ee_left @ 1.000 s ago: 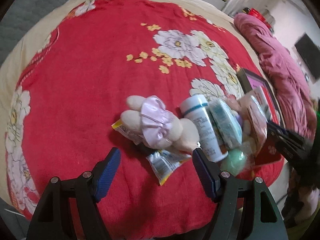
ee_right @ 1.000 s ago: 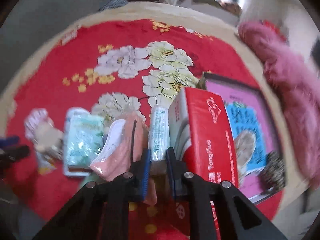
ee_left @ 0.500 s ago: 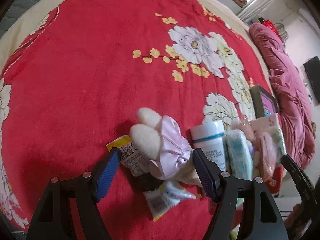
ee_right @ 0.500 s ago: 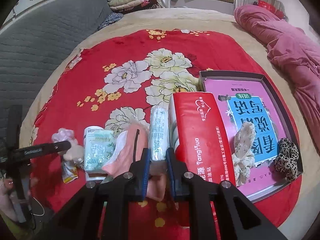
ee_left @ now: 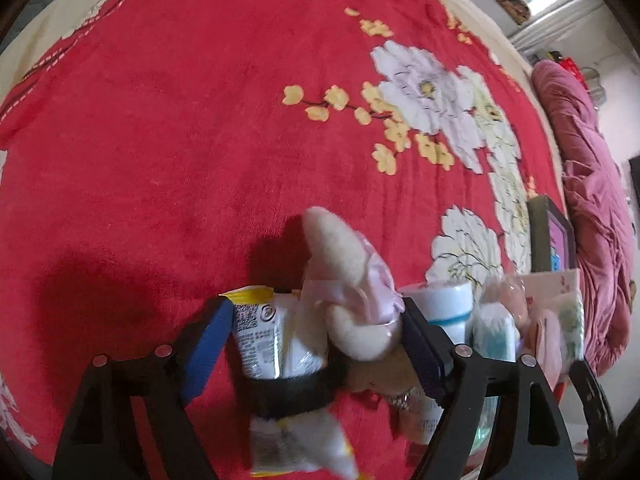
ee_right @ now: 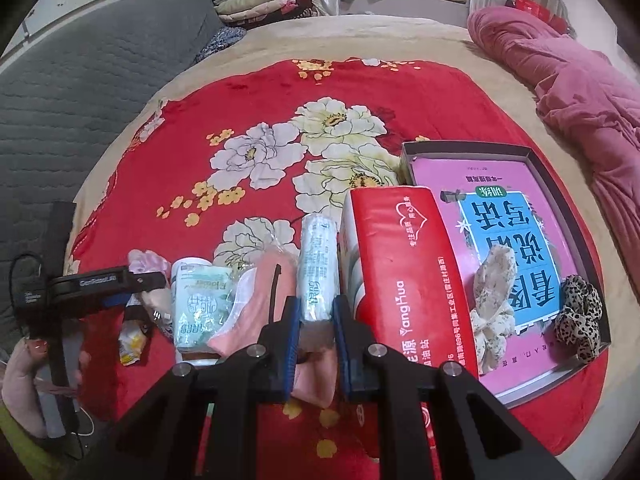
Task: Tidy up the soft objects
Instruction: 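Grasp the plush bunny with the pink bow with the left gripper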
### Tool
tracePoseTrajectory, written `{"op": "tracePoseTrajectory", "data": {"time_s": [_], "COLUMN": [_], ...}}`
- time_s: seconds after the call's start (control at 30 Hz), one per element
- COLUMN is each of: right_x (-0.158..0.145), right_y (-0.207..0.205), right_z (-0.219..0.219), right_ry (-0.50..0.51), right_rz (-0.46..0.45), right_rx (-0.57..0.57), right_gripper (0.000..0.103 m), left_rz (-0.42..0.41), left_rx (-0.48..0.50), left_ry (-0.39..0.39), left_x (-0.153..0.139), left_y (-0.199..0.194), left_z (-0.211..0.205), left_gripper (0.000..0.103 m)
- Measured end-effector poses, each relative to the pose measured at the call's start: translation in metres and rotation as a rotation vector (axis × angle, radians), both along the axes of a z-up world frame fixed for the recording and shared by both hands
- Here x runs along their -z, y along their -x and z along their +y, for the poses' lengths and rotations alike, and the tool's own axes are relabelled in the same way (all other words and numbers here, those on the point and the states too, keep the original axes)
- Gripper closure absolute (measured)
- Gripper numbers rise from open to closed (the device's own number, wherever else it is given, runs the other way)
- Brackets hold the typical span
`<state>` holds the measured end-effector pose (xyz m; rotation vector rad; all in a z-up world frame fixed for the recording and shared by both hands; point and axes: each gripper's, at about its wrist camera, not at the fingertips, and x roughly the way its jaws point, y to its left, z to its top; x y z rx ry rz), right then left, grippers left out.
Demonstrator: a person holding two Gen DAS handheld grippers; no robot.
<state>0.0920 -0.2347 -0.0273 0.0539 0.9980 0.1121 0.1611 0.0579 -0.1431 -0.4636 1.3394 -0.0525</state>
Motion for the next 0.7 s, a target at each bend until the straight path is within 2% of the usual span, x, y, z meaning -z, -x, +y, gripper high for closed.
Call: {"op": "tracePoseTrajectory", "data": {"time_s": [0.1,0.2,0.4,0.6,0.7], "right_x": [-0.002,-0.006,-0.010,-0.009,-0.009], "right_y": [0.000,0.000,0.000,-0.001,-0.001], "right_z": [-0.002,-0.003,-0.008,-0.005,-0.005], "right_ry": [-0.007,-0.017,-0.049,-0.052,-0.057], "right_rz": [-0.003,-0.009,-0.013,-0.015,-0.016], "right_rx": [0.001,0.004,0.009,0.002,0.003], "right_gripper": [0.086,0.086,0.086,0.086,0.086], "left_rz": [0.026,0.020,0.037,0.025,0.012], "left_rx": [-0.004,-0.012,-0.061,-0.034,-0.024], "left_ry": [-0.021,-0.009,0.101,0.065,0.096], "left_x": [0.002,-0.002,-0.001,-0.015,-0.020], "left_y": [-0.005,-0.008,-0.014,-0.014,-0.014], "left_z": [-0.002,-0.001,0.017,0.016,0.015], "left_gripper": [0.020,0.022,0.022,0.022,0.022]}}
